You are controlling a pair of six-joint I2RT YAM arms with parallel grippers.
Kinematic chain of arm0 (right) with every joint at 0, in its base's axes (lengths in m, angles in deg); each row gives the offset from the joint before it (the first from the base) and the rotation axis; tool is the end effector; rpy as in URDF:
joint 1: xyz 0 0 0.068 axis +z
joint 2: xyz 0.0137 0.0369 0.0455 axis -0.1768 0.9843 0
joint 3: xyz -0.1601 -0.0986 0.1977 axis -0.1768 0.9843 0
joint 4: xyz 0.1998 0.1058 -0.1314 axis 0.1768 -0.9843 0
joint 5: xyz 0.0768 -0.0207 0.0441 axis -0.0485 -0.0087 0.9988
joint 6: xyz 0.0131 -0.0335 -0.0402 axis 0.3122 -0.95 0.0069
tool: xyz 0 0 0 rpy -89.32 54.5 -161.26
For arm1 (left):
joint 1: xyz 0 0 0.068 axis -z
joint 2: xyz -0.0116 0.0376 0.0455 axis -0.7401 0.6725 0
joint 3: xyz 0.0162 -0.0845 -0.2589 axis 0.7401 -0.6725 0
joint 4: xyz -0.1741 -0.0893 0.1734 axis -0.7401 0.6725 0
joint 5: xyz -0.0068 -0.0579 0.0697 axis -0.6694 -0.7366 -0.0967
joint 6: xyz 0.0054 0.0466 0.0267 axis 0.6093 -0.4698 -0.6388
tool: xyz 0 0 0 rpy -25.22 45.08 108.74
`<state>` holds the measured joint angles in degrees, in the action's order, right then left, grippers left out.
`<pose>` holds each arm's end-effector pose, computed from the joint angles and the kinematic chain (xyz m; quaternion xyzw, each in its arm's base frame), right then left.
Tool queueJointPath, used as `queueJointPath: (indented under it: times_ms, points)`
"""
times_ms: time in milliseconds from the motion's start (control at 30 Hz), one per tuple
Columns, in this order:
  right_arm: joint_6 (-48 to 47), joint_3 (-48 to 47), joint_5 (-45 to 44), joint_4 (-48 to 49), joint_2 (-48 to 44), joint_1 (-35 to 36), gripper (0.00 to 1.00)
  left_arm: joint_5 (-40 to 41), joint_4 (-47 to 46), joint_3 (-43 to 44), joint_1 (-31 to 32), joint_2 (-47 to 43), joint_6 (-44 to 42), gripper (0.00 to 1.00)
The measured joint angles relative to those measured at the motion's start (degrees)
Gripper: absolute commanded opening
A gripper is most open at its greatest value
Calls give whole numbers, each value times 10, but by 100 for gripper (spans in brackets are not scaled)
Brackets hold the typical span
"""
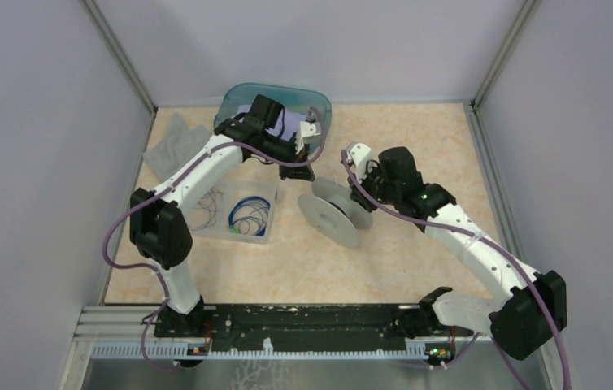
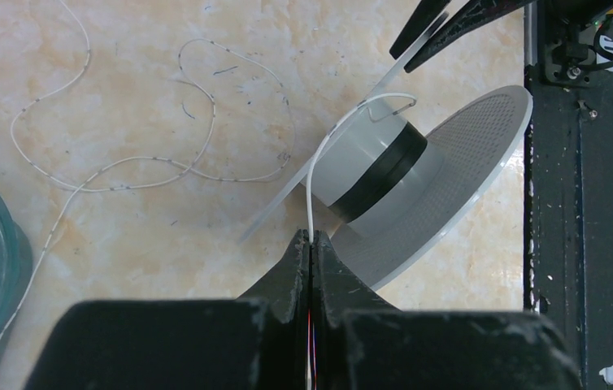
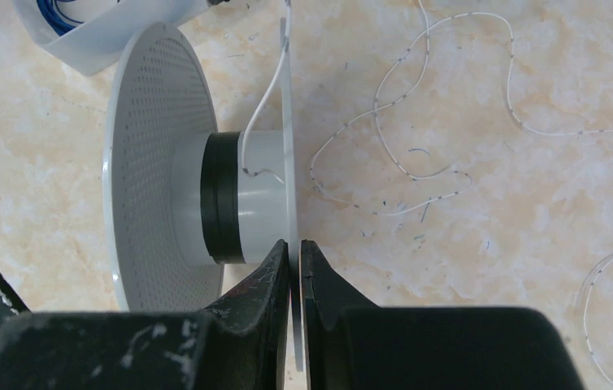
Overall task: Wrap the cables
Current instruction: Wrap the cable around the cable reel.
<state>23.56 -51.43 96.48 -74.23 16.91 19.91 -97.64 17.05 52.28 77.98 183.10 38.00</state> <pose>0.2108 0.1325 0.3022 -0.3905 0.7988 0.1711 0.4245 0.3292 -0.2224 0.3169 0.5834 0.6532 -0.3658 0.3150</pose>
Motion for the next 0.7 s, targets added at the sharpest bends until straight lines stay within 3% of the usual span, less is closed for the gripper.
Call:
queueJointPath:
  times_ms: [433,700]
  points:
    - [0,-9,8,2,7,0,24,0,8,-3,0,0,-15,0]
    - [0,-9,18,6,7,0,12,0,8,-3,0,0,-12,0]
